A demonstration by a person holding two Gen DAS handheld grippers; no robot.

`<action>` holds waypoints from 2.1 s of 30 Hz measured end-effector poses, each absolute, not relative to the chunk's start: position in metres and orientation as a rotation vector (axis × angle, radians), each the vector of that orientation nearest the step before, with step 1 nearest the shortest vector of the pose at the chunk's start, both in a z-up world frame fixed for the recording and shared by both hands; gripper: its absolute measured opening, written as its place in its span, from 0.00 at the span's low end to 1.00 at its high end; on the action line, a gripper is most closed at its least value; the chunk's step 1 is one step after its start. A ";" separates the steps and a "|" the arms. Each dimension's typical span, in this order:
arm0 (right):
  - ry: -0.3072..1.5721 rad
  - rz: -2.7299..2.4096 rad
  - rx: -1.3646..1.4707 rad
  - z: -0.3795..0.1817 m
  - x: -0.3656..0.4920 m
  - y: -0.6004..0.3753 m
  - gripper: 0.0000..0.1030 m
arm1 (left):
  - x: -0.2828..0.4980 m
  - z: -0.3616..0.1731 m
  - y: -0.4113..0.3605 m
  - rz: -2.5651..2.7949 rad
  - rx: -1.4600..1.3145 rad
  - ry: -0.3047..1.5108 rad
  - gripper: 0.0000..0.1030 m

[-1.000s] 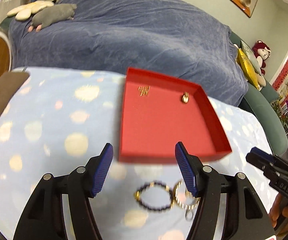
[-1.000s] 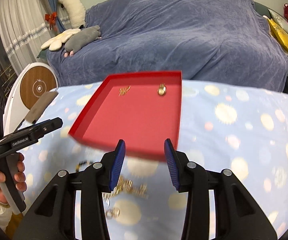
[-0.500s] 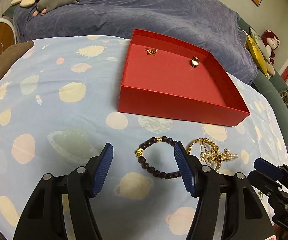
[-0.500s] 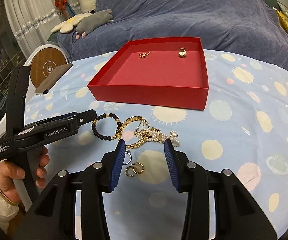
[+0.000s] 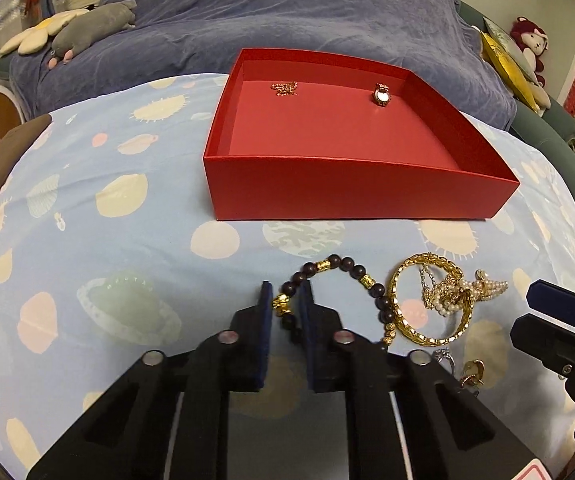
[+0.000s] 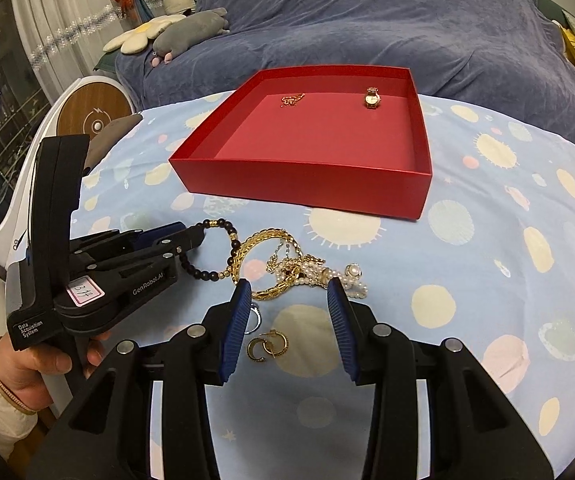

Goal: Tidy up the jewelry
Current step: 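Close the left gripper on the black bead bracelet while the right gripper grasps a thin gold chain, then lift the bead bracelet and gold chain into the red box while both grippers release them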

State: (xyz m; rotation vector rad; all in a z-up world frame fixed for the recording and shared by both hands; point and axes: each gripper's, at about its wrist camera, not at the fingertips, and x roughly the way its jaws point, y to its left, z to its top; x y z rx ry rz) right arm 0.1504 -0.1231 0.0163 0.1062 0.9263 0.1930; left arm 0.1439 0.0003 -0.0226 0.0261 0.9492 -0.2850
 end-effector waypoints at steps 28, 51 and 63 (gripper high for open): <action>1.006 0.186 -0.102 -0.020 0.204 -0.087 0.03 | 0.133 -0.001 0.028 -0.344 -0.065 0.941 0.06; 0.763 0.177 0.122 0.077 0.177 -0.145 0.00 | 0.125 0.040 0.019 -0.385 -0.130 0.855 0.06; 0.675 0.186 0.183 0.102 0.148 -0.163 0.00 | 0.120 0.059 0.008 -0.422 -0.150 0.818 0.06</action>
